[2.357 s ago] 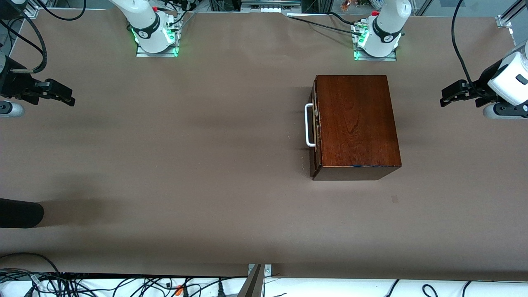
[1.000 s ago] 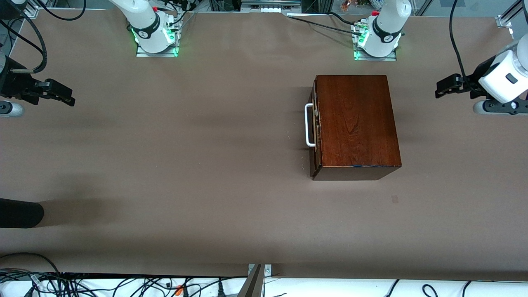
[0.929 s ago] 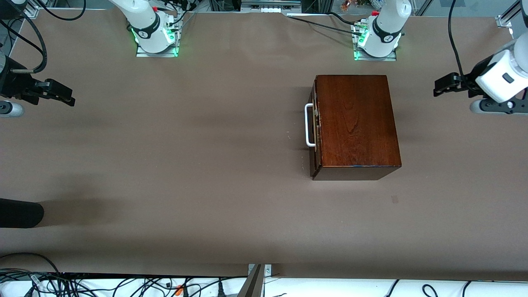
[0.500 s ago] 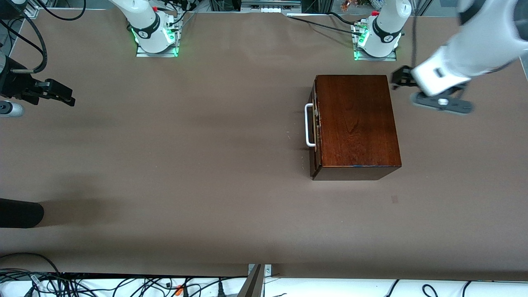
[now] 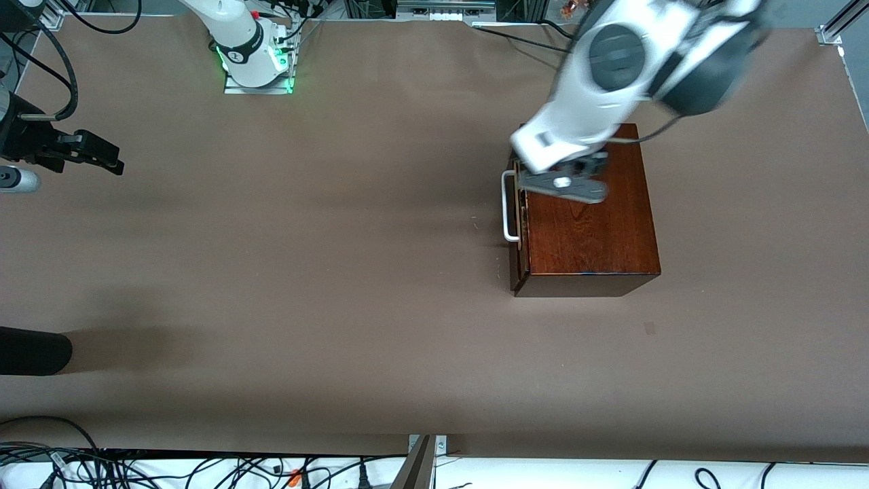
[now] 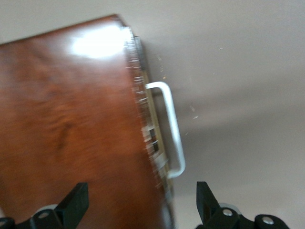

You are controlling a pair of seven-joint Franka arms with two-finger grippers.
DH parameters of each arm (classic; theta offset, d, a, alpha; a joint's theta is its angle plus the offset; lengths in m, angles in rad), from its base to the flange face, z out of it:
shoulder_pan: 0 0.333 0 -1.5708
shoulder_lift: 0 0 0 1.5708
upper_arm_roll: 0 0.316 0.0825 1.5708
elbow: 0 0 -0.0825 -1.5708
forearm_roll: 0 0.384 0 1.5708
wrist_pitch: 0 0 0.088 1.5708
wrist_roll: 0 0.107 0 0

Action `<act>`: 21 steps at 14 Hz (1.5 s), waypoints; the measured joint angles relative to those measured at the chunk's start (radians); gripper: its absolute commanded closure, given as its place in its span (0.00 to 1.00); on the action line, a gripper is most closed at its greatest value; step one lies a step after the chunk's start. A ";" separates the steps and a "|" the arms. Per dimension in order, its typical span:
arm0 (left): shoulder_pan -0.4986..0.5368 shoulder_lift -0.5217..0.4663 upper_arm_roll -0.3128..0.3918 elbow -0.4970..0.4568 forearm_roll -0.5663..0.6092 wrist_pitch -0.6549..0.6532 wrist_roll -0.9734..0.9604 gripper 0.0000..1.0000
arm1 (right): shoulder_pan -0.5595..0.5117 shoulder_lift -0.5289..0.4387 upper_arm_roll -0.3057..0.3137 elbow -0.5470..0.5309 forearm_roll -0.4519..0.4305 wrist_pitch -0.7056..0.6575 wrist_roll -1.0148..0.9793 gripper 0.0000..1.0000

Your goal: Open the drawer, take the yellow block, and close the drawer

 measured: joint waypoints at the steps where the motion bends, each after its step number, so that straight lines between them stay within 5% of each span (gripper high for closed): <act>1: -0.047 0.039 -0.001 0.001 0.046 0.023 -0.065 0.00 | 0.000 0.000 0.000 0.000 0.000 0.000 0.000 0.00; 5: -0.117 0.125 -0.001 0.004 0.179 0.090 -0.162 0.00 | 0.000 0.000 0.000 0.000 0.000 0.000 0.000 0.00; 21: -0.161 0.212 0.006 -0.067 0.299 0.165 -0.336 0.00 | 0.000 0.001 0.000 0.000 0.000 0.000 0.000 0.00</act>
